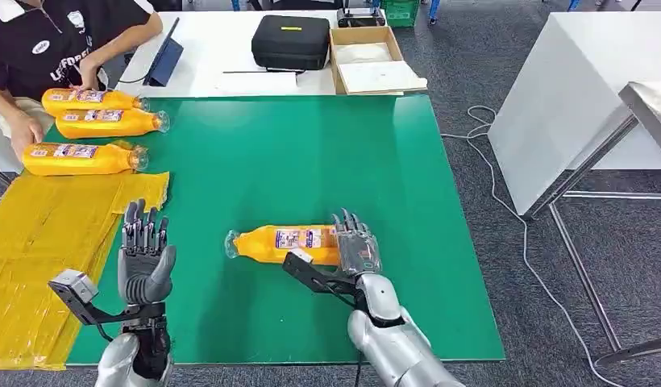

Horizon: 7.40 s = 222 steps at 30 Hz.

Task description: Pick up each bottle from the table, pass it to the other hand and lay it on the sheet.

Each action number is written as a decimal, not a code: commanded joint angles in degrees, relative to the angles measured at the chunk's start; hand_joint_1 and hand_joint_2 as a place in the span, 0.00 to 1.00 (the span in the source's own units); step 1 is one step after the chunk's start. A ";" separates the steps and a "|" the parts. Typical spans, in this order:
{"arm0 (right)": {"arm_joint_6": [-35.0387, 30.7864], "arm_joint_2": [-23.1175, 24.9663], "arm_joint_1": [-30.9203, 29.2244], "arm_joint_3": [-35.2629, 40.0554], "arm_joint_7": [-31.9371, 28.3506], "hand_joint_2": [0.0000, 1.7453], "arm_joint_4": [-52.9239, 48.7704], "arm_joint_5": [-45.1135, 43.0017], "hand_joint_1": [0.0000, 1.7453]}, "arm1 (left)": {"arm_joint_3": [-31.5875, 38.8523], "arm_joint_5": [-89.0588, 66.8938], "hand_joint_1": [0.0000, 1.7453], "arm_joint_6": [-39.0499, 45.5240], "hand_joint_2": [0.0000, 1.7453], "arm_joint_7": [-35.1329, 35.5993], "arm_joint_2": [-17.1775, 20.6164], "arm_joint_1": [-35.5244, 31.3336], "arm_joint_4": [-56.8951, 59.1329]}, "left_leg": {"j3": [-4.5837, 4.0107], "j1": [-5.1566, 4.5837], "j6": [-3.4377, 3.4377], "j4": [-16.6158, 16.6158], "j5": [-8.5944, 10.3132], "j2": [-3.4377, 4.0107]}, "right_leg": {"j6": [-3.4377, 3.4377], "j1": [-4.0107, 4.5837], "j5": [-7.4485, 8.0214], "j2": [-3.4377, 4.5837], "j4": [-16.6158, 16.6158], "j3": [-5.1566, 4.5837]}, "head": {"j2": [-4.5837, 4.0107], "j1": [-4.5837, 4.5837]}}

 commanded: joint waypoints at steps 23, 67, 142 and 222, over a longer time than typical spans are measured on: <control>2.33 -1.66 -5.75 19.41 13.79 1.00 8.12 18.09 0.00 | 0.31 -1.07 0.00 0.31 1.00 0.48 -0.64 0.08 2.45 | 0.12 -0.01 -0.07 -0.05 -0.02 -0.04 | -0.03 -0.01 -0.03 -0.05 -0.04 0.14 | 0.00 -0.02; 13.79 -4.23 -13.27 -3.91 2.66 1.00 11.09 -3.84 0.00 | -4.82 -1.27 0.00 -1.33 1.00 0.47 1.19 -8.81 15.31 | 0.08 -0.04 -0.05 -0.02 0.05 -0.12 | -0.01 -0.05 0.00 -0.12 -0.01 0.11 | 0.00 -0.02; 4.30 -1.44 -16.30 3.25 -10.62 1.00 12.49 1.76 0.00 | -4.75 -3.15 0.00 -1.43 1.00 -2.46 0.44 -9.40 17.85 | 0.08 -0.02 -0.03 0.01 0.05 -0.13 | -0.02 -0.03 -0.02 -0.14 0.01 0.12 | 0.00 -0.02; 19.72 -2.32 -14.25 1.39 -0.57 1.00 14.77 -15.19 0.00 | -5.87 -5.40 0.00 2.34 1.00 -2.77 -0.05 -15.49 28.27 | 0.22 0.00 -0.08 -0.04 0.09 -0.37 | -0.05 0.00 -0.06 -0.40 -0.09 0.34 | 0.00 -0.02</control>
